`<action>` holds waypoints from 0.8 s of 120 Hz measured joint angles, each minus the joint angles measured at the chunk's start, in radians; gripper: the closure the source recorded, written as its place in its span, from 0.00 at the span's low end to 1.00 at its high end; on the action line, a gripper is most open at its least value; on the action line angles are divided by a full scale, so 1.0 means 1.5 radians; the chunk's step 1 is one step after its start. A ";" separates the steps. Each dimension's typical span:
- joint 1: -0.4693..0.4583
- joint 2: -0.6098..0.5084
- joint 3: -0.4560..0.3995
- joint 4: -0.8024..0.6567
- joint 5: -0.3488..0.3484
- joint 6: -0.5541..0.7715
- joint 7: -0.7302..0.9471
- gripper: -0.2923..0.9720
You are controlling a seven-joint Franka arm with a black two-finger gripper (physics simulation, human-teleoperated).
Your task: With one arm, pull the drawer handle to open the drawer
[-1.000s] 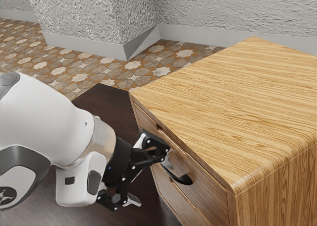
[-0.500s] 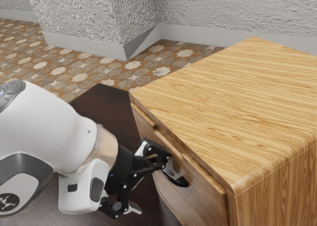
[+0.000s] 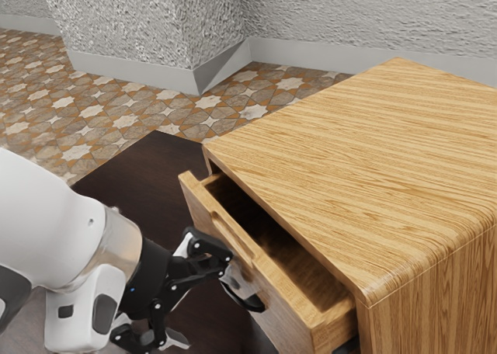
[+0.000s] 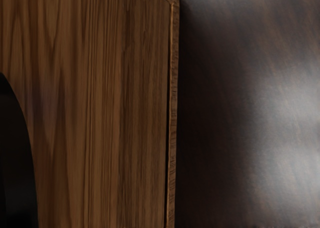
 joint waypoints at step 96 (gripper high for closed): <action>0.001 -0.129 0.000 -0.044 -0.012 -0.123 -0.008 0.23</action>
